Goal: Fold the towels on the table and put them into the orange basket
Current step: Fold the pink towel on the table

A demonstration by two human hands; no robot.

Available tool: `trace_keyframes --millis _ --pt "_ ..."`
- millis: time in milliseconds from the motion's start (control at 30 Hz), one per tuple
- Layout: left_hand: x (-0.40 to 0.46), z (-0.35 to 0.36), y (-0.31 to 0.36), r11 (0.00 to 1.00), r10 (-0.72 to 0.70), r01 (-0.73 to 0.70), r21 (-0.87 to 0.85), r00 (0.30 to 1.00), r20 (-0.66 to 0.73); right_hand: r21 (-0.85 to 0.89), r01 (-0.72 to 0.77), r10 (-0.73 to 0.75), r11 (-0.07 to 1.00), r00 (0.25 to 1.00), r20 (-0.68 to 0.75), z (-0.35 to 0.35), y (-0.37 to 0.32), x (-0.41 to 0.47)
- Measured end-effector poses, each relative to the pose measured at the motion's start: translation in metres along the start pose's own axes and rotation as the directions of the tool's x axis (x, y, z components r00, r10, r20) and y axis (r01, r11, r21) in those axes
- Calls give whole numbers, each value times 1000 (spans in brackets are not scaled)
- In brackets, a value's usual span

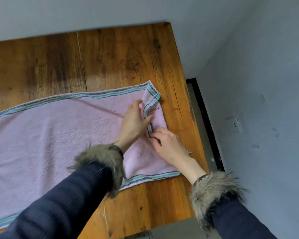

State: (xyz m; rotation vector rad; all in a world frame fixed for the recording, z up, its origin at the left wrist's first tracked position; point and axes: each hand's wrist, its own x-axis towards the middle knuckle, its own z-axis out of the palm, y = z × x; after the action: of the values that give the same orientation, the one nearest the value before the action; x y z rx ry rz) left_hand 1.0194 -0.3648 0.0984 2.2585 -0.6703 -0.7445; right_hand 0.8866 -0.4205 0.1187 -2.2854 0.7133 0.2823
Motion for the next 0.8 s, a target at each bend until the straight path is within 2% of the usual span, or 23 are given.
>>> trace_keyframes --millis 100,200,267,300,333,400,433,467,633,800 --pt "8 3 3 996 -69 73 47 994 -80 -56 -90 90 994 996 -11 -6 8 -3" --pt "14 0 10 995 -56 69 71 983 -172 -172 -141 150 975 988 41 -7 18 -3" --pt "21 -5 14 991 -133 128 -42 976 -173 -183 -165 180 969 981 72 -8 19 -1" --pt "27 -7 12 966 -211 185 -183 968 -136 -187 -171 188 967 979 78 -9 18 1" --pt "30 -12 10 890 -294 250 -381 954 -60 -197 -174 194 965 977 87 -11 18 3" --pt "34 -24 4 614 -415 363 -701 904 104 -239 -167 201 957 972 124 -15 16 7" --pt "34 -30 -1 523 -443 386 -760 885 145 -262 -162 205 951 968 148 -17 16 8" --pt "32 -35 -7 488 -461 399 -776 873 159 -282 -160 213 946 963 168 -18 16 8" --pt "23 -48 -19 518 -459 398 -757 876 147 -302 -232 276 925 955 110 -28 19 -1" --pt "14 -62 6 583 -370 363 -726 915 160 -117 -304 309 945 951 24 -46 3 -18"
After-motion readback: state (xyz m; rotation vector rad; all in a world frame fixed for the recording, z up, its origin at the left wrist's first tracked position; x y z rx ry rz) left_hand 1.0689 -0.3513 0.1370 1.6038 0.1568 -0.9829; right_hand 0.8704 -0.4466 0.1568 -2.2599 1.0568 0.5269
